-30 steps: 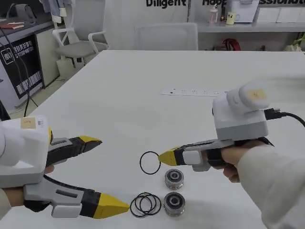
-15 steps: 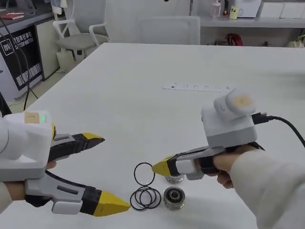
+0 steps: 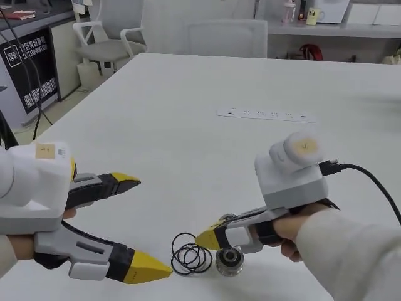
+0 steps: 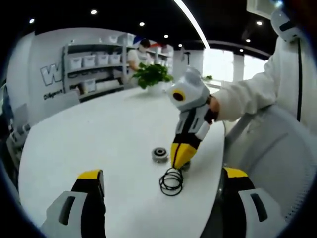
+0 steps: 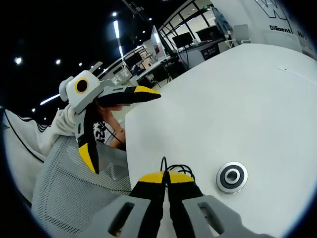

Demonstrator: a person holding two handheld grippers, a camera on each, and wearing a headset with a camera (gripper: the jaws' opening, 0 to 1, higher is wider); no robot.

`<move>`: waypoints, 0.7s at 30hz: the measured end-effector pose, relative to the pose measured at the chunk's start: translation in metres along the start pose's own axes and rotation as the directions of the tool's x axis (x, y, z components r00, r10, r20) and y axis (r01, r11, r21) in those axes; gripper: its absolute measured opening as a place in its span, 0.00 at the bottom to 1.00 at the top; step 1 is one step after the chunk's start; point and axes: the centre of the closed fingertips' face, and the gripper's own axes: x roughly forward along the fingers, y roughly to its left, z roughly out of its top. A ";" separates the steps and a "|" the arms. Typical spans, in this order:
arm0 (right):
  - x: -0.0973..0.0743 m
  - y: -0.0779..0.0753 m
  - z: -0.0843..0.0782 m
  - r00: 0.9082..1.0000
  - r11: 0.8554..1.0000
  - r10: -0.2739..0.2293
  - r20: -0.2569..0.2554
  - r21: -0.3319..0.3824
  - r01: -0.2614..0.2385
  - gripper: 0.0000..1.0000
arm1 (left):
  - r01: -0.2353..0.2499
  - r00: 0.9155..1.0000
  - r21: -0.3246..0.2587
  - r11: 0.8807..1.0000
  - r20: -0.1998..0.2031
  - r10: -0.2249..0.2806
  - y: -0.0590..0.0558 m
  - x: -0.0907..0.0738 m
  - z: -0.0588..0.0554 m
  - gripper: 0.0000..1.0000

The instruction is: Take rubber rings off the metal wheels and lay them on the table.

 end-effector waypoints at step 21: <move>0.005 -0.007 -0.021 0.996 1.000 -0.029 -0.080 0.002 0.029 0.00 | 0.013 1.000 -0.007 1.000 -0.006 -0.013 -0.003 0.001 -0.002 1.00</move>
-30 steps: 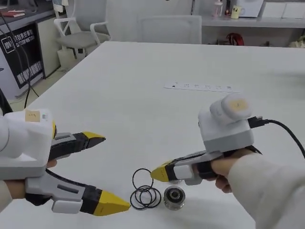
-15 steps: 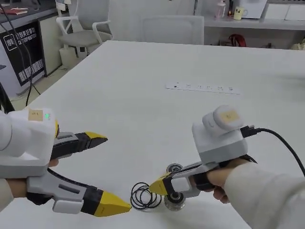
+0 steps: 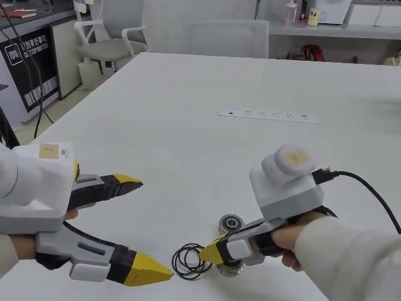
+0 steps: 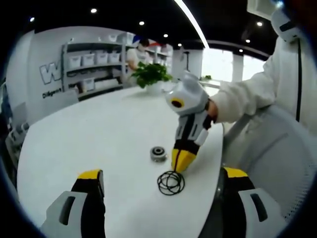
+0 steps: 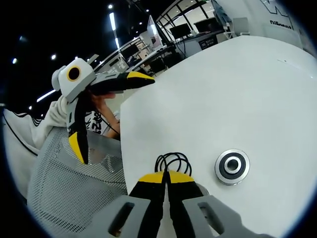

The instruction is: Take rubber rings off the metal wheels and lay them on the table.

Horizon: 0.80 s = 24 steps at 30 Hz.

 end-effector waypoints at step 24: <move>-0.002 -0.011 0.004 0.997 0.996 -0.073 0.008 -0.044 0.073 0.00 | 0.011 1.000 -0.004 1.000 -0.011 -0.011 -0.002 0.001 -0.002 0.99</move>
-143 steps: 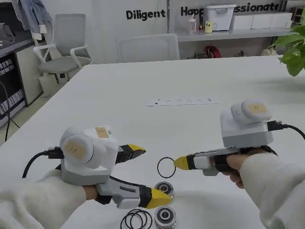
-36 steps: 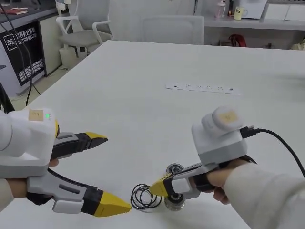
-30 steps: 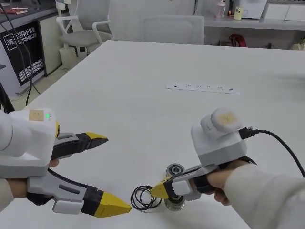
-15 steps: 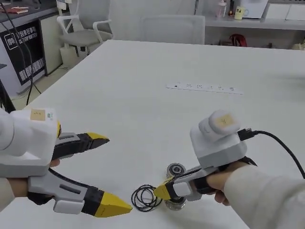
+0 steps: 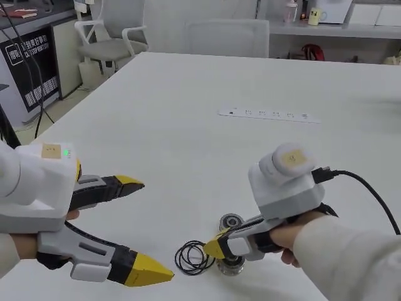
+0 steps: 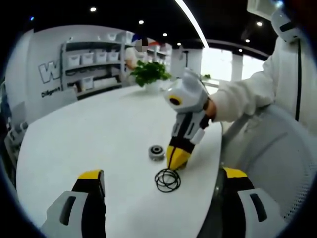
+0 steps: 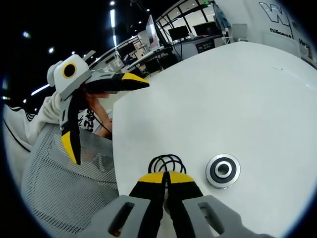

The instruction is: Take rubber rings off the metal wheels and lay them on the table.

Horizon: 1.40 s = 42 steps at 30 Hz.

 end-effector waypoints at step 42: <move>-0.003 -0.008 -0.003 0.998 0.997 -0.050 -0.033 -0.068 0.048 0.00 | 0.008 1.000 -0.002 1.000 -0.010 -0.008 -0.002 0.000 -0.002 0.98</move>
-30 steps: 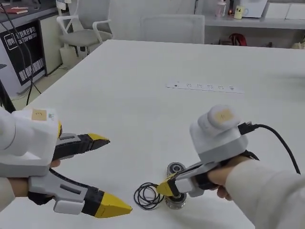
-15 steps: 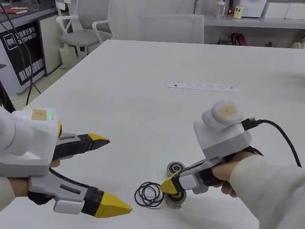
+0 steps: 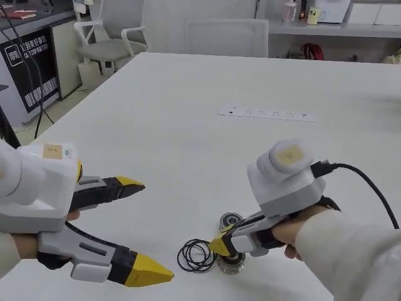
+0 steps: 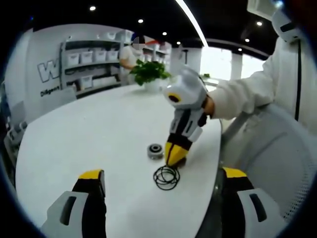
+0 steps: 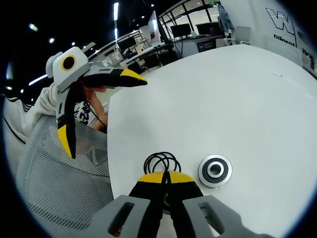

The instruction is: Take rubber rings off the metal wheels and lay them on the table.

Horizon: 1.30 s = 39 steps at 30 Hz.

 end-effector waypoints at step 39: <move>-0.052 -0.012 0.043 0.978 0.997 -0.051 0.203 0.061 0.039 0.07 | 0.045 0.998 0.008 0.999 0.050 -0.046 -0.009 0.003 0.018 1.00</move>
